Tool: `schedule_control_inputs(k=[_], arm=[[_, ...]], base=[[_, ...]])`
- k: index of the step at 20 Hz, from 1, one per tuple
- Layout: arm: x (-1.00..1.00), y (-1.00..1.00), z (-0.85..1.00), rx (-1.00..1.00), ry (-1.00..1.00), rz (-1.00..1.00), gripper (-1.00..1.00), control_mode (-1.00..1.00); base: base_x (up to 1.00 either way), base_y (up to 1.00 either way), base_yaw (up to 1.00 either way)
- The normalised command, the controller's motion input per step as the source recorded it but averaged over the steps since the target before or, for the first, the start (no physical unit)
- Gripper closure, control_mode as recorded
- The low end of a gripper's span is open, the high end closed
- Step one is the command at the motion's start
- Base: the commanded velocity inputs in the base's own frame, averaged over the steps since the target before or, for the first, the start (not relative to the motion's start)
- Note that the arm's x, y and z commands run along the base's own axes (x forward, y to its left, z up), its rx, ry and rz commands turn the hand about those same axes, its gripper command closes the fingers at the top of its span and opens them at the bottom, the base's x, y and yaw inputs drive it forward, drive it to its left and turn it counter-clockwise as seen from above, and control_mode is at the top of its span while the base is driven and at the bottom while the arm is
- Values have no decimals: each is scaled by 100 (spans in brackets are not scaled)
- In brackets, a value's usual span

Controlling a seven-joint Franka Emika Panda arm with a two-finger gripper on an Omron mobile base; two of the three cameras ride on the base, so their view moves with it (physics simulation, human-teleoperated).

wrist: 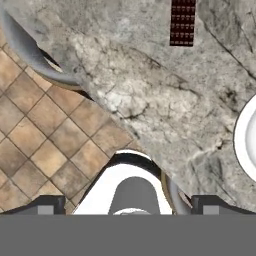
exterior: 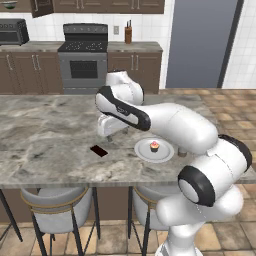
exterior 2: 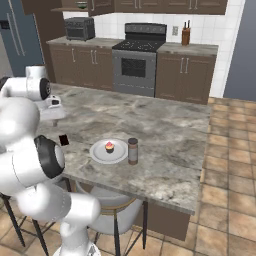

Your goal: Take the cinnamon bottle from the cabinet and place it on the dining table, next to the plate with the cupcake. Then take the chocolate from the dining counter and place it on the cupcake plate.

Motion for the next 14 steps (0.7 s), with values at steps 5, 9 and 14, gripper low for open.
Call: schedule_control_inputs(k=[5,9,14], arm=[[55,8,-82,-11,2,-8,-100,-100],[54,0,-82,0,0,-9,-100,-100],[40,5,-50,0,0,-5,-100,-100]], base=[[0,0,0],[0,0,0],[0,0,0]])
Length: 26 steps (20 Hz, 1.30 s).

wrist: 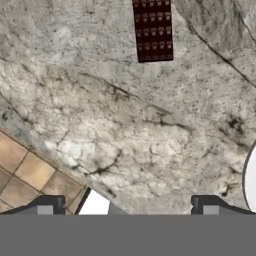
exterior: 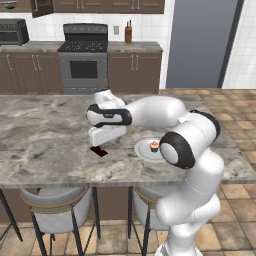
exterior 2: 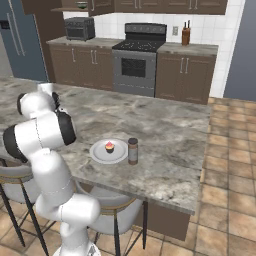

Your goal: Take the cinnamon bottle from the cabinet and place it on the dining table, next to the plate with the cupcake. Then take the chocolate from the dining counter and place it on the cupcake plate.

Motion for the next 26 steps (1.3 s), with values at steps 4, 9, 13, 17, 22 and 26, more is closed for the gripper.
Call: schedule_control_inputs(k=[4,9,13,17,22,26], arm=[[50,3,-33,0,0,-2,-100,-100],[36,7,-26,0,0,-2,-100,-100],[22,24,-43,0,0,-8,-100,-100],[34,8,-32,0,0,-12,-100,-100],[44,3,-25,0,0,-12,-100,-100],[29,11,-31,0,0,-13,-100,-100]], base=[[0,0,0],[0,0,0],[0,0,0],[0,0,0],[0,0,0],[0,0,0]])
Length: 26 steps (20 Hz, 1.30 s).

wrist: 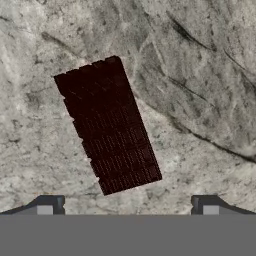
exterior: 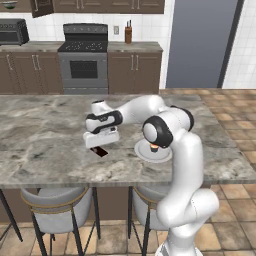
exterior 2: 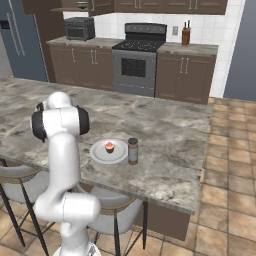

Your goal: Take the cinnamon bottle from the cabinet and place it on the dining table, next to the plate with the cupcake. Then take the chocolate from the dining counter and place it on the cupcake plate.

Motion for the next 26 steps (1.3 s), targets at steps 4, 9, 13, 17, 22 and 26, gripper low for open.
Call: schedule_control_inputs(k=[4,9,13,17,22,26], arm=[[7,11,-25,0,0,-10,-100,-100],[8,8,-33,0,0,-8,-100,-100],[23,0,-31,0,0,-6,-100,-100],[21,0,-28,0,0,-6,-100,-100],[9,0,-32,0,-1,-5,-100,-100],[0,0,-60,-1,-6,-1,100,-100]], base=[[0,0,0],[0,0,0],[0,0,0],[0,0,0],[0,0,0],[0,0,0]])
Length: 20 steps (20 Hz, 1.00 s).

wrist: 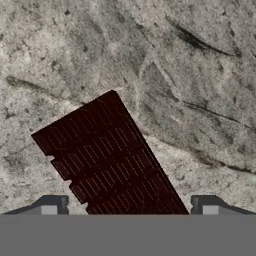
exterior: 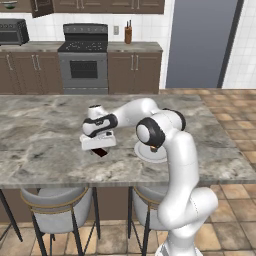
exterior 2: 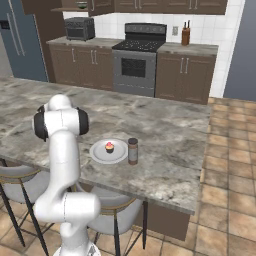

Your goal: Take the cinnamon bottle from the cabinet and place it on the dining table, next to the plate with the cupcake. Then take the chocolate from the dining counter and place it on the cupcake plate.

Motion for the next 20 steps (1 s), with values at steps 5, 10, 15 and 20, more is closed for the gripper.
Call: schedule_control_inputs(k=[5,10,15,20], arm=[[0,0,-62,-2,-7,0,100,-100],[-4,0,-22,0,-2,0,100,-100],[-12,-10,29,0,3,0,100,-100],[-16,-32,57,0,4,0,100,-100]], base=[[0,0,0],[0,0,0],[0,0,0],[0,0,0]])
